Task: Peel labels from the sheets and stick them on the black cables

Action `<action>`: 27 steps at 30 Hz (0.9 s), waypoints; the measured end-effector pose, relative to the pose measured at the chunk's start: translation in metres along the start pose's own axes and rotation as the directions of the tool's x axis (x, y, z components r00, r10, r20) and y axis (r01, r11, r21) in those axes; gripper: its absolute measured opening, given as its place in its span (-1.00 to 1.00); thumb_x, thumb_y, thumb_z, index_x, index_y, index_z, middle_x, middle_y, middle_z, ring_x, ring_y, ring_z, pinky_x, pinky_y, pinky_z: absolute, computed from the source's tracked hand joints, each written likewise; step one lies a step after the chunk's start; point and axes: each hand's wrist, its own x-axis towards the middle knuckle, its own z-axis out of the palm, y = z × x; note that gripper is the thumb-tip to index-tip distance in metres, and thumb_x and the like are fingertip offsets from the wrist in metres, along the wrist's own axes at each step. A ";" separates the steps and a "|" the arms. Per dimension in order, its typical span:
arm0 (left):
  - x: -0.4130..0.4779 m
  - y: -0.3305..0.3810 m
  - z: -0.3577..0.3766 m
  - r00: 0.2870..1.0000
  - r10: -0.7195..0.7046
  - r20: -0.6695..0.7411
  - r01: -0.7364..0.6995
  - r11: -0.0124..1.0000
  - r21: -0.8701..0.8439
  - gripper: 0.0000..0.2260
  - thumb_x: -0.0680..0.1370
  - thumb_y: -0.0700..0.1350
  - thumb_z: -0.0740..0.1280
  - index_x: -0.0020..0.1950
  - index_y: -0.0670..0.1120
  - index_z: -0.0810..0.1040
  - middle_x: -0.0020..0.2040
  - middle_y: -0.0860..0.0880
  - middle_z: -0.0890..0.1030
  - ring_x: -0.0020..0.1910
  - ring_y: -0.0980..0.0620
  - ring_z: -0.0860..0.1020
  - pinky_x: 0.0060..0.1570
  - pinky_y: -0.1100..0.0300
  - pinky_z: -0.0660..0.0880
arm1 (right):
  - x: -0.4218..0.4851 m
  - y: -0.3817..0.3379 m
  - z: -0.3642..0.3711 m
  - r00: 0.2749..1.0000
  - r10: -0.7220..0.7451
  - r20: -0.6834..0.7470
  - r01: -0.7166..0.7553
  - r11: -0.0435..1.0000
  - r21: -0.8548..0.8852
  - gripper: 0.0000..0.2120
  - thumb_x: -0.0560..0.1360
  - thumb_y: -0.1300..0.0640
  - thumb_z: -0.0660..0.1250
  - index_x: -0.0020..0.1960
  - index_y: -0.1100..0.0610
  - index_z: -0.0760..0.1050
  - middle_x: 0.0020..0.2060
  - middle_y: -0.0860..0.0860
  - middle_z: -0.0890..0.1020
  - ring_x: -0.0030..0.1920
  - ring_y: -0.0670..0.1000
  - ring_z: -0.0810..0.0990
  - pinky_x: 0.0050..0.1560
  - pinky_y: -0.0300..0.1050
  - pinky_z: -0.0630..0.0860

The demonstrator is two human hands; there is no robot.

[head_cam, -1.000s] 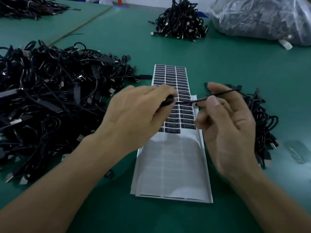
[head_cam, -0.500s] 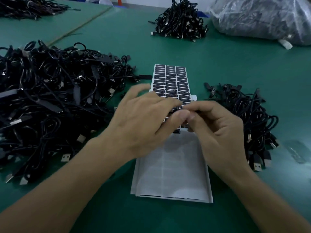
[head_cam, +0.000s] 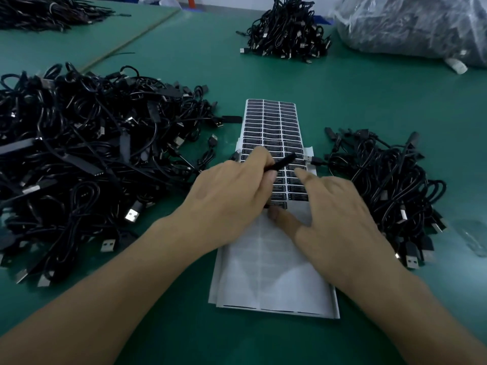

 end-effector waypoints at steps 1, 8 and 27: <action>0.000 -0.001 0.000 1.000 -0.014 -0.001 0.014 1.000 -0.027 -0.90 0.69 0.04 0.06 0.05 0.05 0.28 -0.16 0.02 0.67 -0.22 -0.10 0.57 -0.13 -0.09 0.51 | 0.000 0.000 -0.001 1.000 -0.003 0.001 0.003 1.000 0.020 -0.20 0.51 -0.39 0.14 0.60 0.02 0.10 0.45 -0.05 0.38 0.38 -0.16 0.10 0.35 -0.22 0.11; -0.002 -0.002 0.004 0.995 0.028 -0.099 -0.043 0.988 -0.149 -0.91 0.68 0.01 0.08 0.02 0.05 0.32 -0.21 0.03 0.66 -0.30 -0.06 0.58 -0.26 -0.09 0.52 | -0.001 -0.001 -0.003 1.000 -0.029 -0.009 0.029 0.994 0.105 -0.34 0.57 -0.19 0.29 0.58 -0.04 0.18 0.48 -0.12 0.38 0.49 -0.09 0.23 0.36 -0.28 0.10; -0.001 -0.003 0.002 0.990 -0.025 -0.140 -0.025 0.937 -0.348 -0.83 0.59 0.11 0.14 -0.10 0.05 0.30 -0.31 0.10 0.61 -0.35 0.02 0.54 -0.26 -0.06 0.50 | 0.002 0.000 -0.006 0.989 0.140 -0.038 -0.050 0.575 0.817 -0.51 0.50 0.21 0.45 0.23 -0.30 0.47 -0.24 0.25 0.68 -0.18 0.47 0.59 -0.22 0.43 0.56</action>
